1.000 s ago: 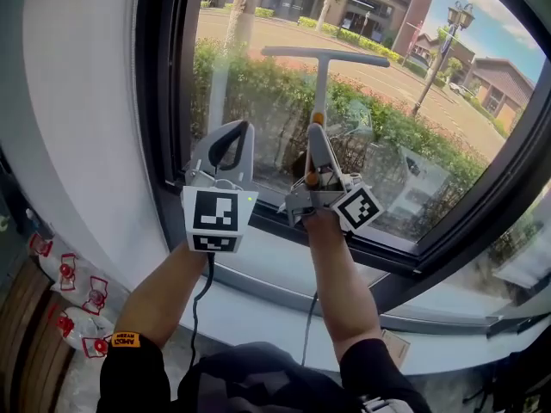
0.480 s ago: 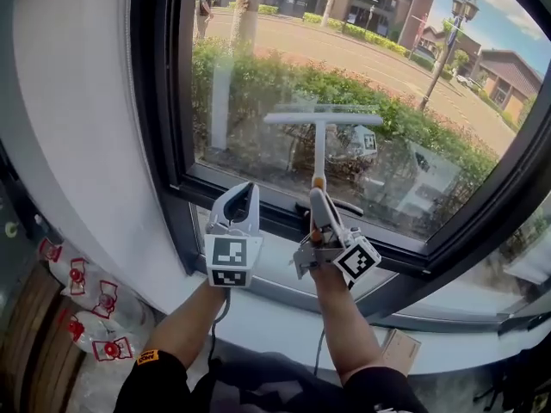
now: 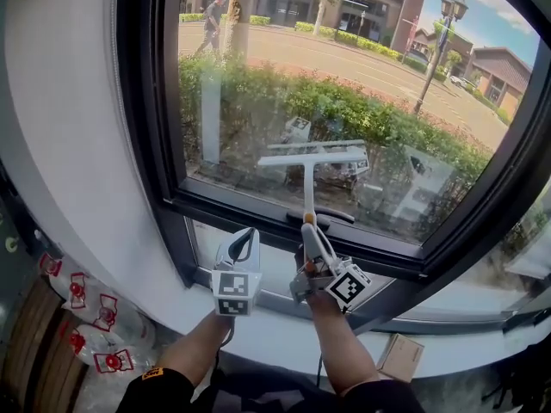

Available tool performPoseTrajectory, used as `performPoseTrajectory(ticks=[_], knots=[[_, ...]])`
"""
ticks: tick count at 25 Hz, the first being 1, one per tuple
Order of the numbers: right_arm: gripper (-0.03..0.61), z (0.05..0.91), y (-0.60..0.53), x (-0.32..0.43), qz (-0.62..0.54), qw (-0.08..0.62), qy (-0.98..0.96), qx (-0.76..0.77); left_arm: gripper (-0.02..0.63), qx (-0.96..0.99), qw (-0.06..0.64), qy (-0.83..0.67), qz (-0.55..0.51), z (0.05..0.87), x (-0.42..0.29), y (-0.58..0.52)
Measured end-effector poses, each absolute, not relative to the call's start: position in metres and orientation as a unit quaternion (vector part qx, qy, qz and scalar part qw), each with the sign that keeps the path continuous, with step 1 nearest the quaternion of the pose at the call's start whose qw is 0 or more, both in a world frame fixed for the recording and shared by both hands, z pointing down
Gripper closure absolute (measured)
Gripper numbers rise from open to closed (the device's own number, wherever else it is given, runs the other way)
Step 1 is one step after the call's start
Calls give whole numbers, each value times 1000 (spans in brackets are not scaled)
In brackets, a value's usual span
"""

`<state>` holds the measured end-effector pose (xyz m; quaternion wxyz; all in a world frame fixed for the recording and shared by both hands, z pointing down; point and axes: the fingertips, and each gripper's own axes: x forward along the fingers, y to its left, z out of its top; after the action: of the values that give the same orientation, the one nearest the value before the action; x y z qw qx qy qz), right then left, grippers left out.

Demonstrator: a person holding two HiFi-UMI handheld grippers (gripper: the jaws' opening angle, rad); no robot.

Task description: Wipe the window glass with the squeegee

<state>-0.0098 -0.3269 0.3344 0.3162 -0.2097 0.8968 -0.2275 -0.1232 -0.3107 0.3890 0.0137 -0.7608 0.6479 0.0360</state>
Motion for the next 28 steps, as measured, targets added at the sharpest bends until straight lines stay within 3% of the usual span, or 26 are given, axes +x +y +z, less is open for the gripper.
performPoseTrajectory(ticks=[10, 22, 28], knots=[[529, 315, -322, -5, -213, 320, 904, -188, 595, -756, 47, 651, 49, 355, -120, -314], [529, 147, -335, 59, -123, 420, 892, -112, 595, -762, 172, 612, 122, 196, -73, -301], [529, 113, -347, 78, -125, 456, 876, -96, 595, -766, 205, 595, 132, 156, -39, -303]])
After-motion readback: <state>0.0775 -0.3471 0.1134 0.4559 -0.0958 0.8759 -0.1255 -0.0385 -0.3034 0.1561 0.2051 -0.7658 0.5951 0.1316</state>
